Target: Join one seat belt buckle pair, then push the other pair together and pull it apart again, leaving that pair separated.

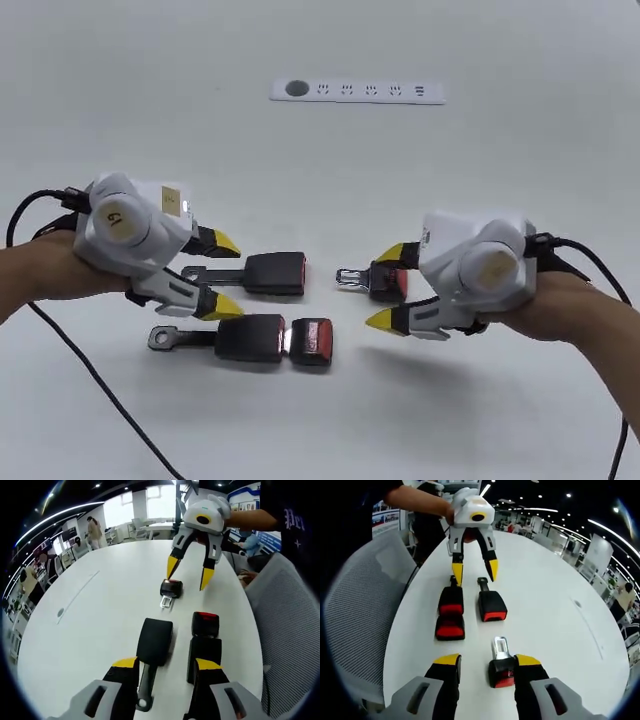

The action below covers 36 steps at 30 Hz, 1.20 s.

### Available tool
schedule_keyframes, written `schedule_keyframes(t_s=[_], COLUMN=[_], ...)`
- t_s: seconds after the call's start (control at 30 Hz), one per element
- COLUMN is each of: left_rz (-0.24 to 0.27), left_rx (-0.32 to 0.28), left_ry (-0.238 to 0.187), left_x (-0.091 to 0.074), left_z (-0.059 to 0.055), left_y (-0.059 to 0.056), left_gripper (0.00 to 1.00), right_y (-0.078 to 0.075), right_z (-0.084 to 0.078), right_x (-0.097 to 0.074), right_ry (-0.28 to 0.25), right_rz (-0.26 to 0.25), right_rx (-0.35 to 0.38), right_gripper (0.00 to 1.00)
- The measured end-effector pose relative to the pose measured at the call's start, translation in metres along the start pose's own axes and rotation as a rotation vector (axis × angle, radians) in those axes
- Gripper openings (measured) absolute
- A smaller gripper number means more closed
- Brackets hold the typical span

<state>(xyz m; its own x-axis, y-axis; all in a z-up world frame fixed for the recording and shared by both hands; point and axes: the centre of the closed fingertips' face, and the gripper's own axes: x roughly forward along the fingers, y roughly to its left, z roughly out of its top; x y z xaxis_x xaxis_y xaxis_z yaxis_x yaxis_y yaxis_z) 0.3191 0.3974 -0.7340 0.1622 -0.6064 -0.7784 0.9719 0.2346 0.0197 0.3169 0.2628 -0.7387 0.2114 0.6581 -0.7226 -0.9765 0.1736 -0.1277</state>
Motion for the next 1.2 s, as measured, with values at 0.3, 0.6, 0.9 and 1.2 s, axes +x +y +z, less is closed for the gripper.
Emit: schedule_keyframes(t_s=[0.3,0.6,0.9,1.2], left_rz=[-0.013,-0.04,-0.081,-0.116], left_rx=[0.015,0.035,0.057,0.097], left_ry=[0.018,0.05,0.085,0.129], left_x=[0.008,0.018,0.03,0.04], left_z=[0.001,-0.001,-0.002,-0.012], left_y=[0.012,0.018,0.019,0.019], left_gripper=[0.44,0.43,0.4,0.35], right_y=[-0.011,-0.018,-0.024,-0.025], right_z=[-0.01,-0.02,-0.031,-0.041], right_x=[-0.002,0.002,0.006,0.009], right_ry=[0.018,0.037,0.059,0.076], right_rz=[-0.004,0.006,0.026,0.054], right_rx=[-0.004,-0.005,0.0,0.01], right_gripper=[0.39,0.39,0.39,0.37])
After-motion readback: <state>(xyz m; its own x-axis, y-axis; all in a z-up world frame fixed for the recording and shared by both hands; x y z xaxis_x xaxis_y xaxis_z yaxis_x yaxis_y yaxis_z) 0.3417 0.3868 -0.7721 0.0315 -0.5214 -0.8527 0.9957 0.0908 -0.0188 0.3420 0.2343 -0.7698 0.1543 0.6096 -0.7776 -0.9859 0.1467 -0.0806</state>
